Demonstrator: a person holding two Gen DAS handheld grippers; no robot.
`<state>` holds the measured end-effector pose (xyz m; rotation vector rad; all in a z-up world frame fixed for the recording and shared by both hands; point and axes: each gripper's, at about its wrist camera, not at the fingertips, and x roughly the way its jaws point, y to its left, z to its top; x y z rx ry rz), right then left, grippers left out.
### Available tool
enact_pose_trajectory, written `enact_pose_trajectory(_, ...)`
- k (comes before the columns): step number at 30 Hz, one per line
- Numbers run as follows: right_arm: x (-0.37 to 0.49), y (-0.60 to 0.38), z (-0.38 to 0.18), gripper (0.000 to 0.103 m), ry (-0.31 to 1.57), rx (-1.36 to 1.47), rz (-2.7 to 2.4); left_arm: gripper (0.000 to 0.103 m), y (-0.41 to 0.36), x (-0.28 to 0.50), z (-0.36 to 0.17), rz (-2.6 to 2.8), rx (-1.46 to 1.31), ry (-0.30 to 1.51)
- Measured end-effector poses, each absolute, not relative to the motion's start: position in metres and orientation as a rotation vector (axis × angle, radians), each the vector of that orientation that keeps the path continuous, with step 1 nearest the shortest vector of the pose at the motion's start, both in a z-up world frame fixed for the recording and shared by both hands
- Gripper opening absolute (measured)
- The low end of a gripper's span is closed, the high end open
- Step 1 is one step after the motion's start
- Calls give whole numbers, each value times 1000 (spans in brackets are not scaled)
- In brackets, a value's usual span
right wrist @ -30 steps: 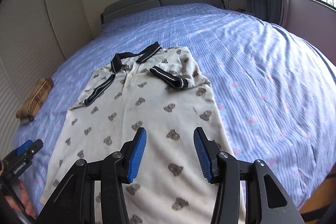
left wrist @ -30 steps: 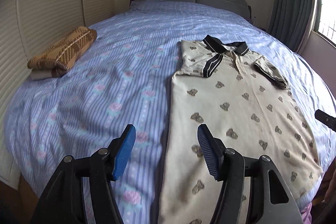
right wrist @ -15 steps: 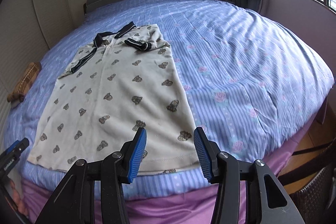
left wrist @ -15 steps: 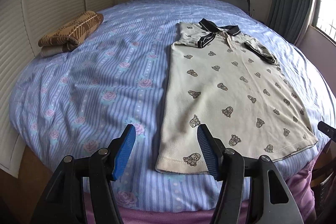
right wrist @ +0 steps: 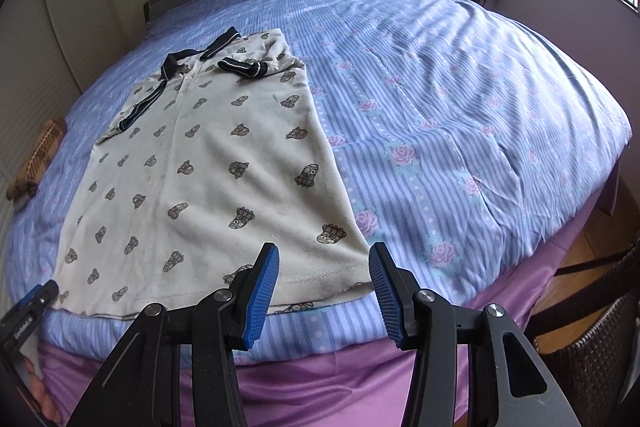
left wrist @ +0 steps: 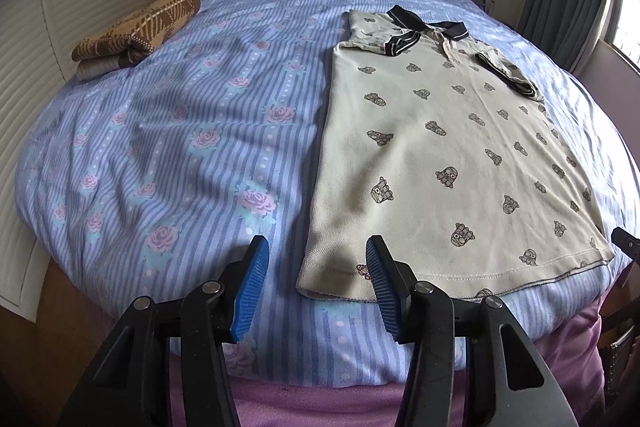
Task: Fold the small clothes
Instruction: 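Grasp the hem corners with the left gripper while the right gripper grasps the other corner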
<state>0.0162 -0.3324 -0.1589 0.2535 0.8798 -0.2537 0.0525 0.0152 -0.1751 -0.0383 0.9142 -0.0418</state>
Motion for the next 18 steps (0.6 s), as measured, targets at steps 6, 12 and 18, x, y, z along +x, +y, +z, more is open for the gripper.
enact_pose_trajectory(6, 19, -337, -167, 48, 923, 250, -292, 47, 16, 53, -181, -31, -52, 950)
enact_pose_trajectory(12, 20, -353, -176, 48, 967, 303, -349, 44, 11, 52, -185, -42, -56, 975)
enact_pose_trajectory(18, 21, -363, -191, 48, 1001, 433, -307, 28, 11, 51, -187, -55, -82, 990)
